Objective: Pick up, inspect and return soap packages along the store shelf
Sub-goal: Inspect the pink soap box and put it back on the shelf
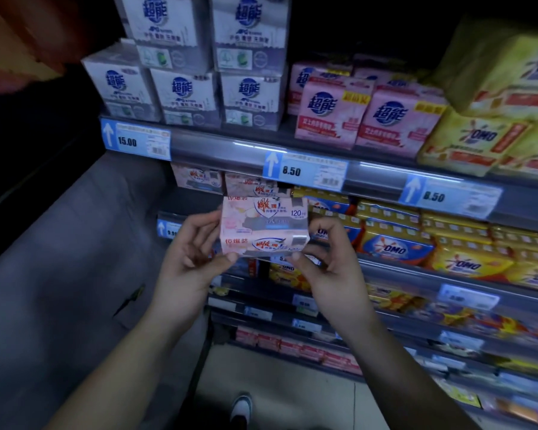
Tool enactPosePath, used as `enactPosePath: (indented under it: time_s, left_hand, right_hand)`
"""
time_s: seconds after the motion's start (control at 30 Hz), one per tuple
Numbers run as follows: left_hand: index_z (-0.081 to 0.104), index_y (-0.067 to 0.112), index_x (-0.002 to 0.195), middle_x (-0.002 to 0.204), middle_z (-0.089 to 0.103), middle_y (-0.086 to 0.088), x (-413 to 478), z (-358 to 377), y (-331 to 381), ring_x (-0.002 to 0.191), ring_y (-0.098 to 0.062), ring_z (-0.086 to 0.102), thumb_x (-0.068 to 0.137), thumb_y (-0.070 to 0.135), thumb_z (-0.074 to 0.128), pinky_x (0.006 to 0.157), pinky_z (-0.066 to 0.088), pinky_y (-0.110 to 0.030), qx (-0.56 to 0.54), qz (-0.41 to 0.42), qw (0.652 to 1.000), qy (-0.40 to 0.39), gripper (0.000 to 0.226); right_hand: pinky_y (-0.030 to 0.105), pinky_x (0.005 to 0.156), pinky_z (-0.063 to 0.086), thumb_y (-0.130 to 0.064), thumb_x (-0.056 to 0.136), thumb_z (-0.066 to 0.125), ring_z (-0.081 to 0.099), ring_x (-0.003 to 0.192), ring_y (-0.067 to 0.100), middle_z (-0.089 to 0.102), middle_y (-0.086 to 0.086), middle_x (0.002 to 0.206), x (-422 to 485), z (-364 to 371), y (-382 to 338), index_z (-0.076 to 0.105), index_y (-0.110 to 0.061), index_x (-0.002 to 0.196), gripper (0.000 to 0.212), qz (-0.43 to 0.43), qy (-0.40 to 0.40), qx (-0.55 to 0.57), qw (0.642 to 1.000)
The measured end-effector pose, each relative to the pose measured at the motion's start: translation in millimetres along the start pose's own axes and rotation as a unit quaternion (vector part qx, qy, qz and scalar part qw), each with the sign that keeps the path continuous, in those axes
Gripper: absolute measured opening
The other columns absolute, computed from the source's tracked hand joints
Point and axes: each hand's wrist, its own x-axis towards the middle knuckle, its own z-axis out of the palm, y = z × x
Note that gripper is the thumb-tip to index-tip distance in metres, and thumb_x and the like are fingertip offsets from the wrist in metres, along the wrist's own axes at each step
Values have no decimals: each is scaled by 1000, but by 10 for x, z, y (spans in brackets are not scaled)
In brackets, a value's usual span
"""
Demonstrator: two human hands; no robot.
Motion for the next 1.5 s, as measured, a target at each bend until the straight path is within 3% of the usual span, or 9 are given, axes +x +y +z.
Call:
enactPosePath:
  time_s: [0.2,0.47,0.67,0.87,1.0,1.13,1.3,1.4,1.5]
  left_hand:
    - [57,20,131,138,65,-8,-9,34,1,127,-24,61,82,3,74,97,53,-30,40,-2,999,-10,55]
    - [49,42,148,136,68,7,-69,-104,27,94,-14,69,79,24,80,83,59,-33,109,-22,994,-16,78]
    - [81,27,93,71,73,1,28,-212,154,57,-12,61,74,53,74,50,51,-22,108,-119,980,119,33]
    - [74,15,62,45,54,-7,141,-356,224,39,-15,47,68,73,67,38,38,-21,146,-184,953,190,59]
    - [73,0,78,51,54,-6,198,-440,249,41,-16,47,68,78,67,39,36,-22,159,-209,949,177,79]
    - [80,18,77,64,73,-4,252,-467,242,56,-15,66,75,64,70,51,53,-23,149,-184,959,154,47]
    - [63,39,137,128,72,6,280,-614,202,122,-11,66,99,40,52,105,49,-35,209,-95,972,46,40]
    - [53,39,146,134,55,1,316,-690,212,121,7,55,99,35,55,100,42,-9,295,-5,953,73,47]
    - [57,25,145,125,58,-6,312,-744,187,116,-12,61,101,16,62,101,48,-24,340,44,933,107,45]
  right_hand:
    - [46,88,61,-2,96,66,70,103,20,70,-17,116,-45,-40,40,54,-28,117,35,14,17,36,999]
    - [30,84,61,3,89,74,72,96,11,73,-15,124,127,36,-12,55,-36,141,68,26,-25,19,999]
    - [27,84,55,-49,83,75,70,89,7,72,-17,84,191,232,-33,75,-41,114,32,46,2,-2,999]
    - [36,78,52,-61,86,63,67,78,9,72,6,89,219,487,-71,78,-42,99,27,48,-17,2,999]
    - [51,90,54,-65,88,61,70,86,15,76,5,93,243,572,-65,78,-35,105,39,74,-20,3,997]
    - [58,92,54,-49,93,62,70,88,19,71,16,101,284,643,-28,74,-38,110,23,70,-14,-22,997]
    - [22,97,55,-17,98,67,64,111,-5,63,-12,130,219,758,40,44,-45,149,62,44,7,-62,997]
    - [3,83,48,-10,98,66,60,112,-16,61,-46,119,193,887,66,35,-43,153,71,67,-15,-24,997]
    - [-4,78,43,-3,99,63,56,107,-26,57,-58,106,233,994,55,33,-39,154,72,88,-28,-3,996]
